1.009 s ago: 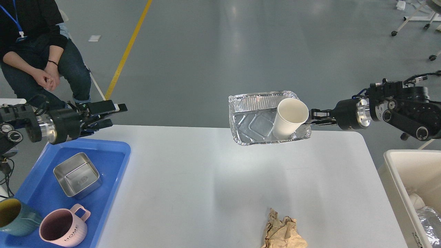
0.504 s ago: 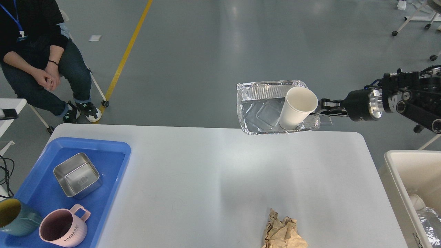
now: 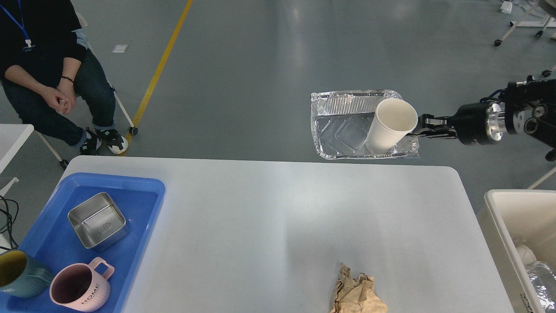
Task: Tidy desktop
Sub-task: 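Reach the left gripper down toward the crumpled brown paper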
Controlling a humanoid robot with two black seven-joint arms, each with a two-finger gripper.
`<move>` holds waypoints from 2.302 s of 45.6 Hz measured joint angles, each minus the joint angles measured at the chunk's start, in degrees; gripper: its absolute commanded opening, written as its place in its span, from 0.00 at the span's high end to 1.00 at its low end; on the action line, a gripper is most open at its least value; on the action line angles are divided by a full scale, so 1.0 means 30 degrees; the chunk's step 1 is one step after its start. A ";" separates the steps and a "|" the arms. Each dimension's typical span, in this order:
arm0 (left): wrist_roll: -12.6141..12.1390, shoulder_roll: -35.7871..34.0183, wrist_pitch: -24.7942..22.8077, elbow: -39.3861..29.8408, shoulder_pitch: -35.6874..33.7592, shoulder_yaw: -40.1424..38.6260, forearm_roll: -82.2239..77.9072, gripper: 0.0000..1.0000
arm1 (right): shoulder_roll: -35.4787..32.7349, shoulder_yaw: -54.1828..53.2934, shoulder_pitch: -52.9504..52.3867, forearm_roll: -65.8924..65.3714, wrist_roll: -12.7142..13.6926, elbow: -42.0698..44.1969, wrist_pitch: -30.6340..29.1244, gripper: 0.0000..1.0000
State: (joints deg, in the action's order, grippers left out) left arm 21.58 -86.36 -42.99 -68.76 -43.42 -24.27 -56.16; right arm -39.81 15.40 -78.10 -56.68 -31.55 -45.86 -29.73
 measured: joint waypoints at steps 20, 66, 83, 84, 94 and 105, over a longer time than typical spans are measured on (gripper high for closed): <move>-0.5981 1.0151 0.0059 0.0201 -0.2199 0.0046 -0.1706 0.03 | 0.0219 0.0096 0.0030 -0.0032 0.0059 -0.0446 0.0072 1.00; -1.1976 2.8713 -0.0174 0.5834 -0.5375 0.4489 -0.2849 0.03 | 0.4168 0.0377 0.2909 -0.0093 0.0352 0.2178 0.0219 1.00; -1.1989 3.1867 -0.0031 0.9094 -0.5143 0.4616 -0.2535 0.03 | 0.4520 0.0371 0.3424 -0.0146 0.0331 0.2742 0.0262 1.00; -1.1989 3.1932 -0.0028 0.9140 -0.5135 0.4606 -0.2529 0.02 | 0.4582 0.0371 0.3449 -0.0147 0.0332 0.2817 0.0263 1.00; -1.1707 3.2037 0.0272 0.9206 -0.4989 0.4926 -0.2524 0.03 | 0.4762 0.0371 0.3475 -0.0108 0.0337 0.2977 0.0271 1.00; -1.0792 3.2041 0.0279 0.8967 -0.4984 0.5009 -0.2384 0.03 | 0.4753 0.0372 0.3467 -0.0099 0.0338 0.3005 0.0305 1.00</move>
State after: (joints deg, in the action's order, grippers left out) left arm -10.80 9.76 -42.16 -41.86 -58.37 -9.24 -63.31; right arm -25.55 16.51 -67.70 -56.98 -30.54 -36.84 -28.81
